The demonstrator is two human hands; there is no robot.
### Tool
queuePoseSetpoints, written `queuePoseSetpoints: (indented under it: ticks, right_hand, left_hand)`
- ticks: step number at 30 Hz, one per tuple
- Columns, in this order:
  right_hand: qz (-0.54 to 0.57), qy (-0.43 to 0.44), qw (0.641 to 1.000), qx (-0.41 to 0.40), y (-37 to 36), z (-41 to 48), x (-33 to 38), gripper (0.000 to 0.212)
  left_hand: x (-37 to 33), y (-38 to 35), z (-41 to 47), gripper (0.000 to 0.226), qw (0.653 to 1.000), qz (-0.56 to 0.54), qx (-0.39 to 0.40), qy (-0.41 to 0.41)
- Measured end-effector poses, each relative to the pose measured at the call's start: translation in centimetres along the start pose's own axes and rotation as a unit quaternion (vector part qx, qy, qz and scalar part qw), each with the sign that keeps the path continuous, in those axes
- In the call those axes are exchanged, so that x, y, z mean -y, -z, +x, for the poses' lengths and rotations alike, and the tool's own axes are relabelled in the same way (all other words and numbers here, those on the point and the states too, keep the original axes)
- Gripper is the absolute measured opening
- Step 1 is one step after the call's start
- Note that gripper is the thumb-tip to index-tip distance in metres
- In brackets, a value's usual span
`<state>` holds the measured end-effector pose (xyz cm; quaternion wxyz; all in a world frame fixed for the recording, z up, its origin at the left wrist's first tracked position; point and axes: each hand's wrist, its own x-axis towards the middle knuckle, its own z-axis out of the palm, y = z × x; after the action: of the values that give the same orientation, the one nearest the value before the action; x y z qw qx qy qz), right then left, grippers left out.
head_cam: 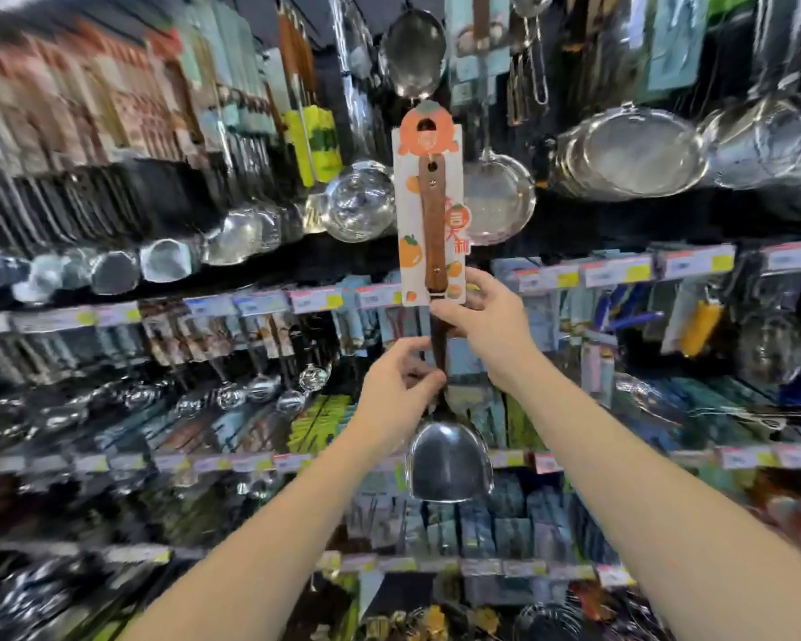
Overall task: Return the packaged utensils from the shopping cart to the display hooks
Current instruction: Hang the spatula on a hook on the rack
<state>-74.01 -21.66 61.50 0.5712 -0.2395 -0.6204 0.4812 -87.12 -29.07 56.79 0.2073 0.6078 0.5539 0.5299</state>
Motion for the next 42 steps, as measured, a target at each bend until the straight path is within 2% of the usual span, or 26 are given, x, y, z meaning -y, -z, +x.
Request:
queuePoseSetpoints:
  ticks: [8, 17, 21, 28, 42]
  right_hand:
    - [0.014, 0.001, 0.998, 0.066, -12.2, 1.4, 0.0, 0.035]
    - [0.025, 0.005, 0.993, 0.112, -20.3, 5.3, -0.6, 0.039]
    - [0.025, 0.014, 0.992, 0.122, -23.5, 8.2, -1.4, 0.039]
    - [0.004, 0.044, 0.990, 0.137, -28.6, 14.3, -3.3, 0.037]
    - [0.014, 0.064, 0.989, 0.134, -34.9, 21.4, -5.5, 0.040]
  left_hand:
    - [1.4, 11.1, -1.7, 0.034, 0.997, 0.022, -0.070, 0.018]
    - [3.9, 18.6, 0.4, 0.033, 0.993, 0.028, -0.117, -0.005]
    - [5.6, 21.6, 2.9, 0.043, 0.987, 0.060, -0.150, -0.016]
    - [8.9, 26.0, 8.5, 0.031, 0.985, 0.043, -0.165, -0.010]
    - [12.7, 32.5, 15.5, 0.034, 0.986, 0.035, -0.159, -0.047]
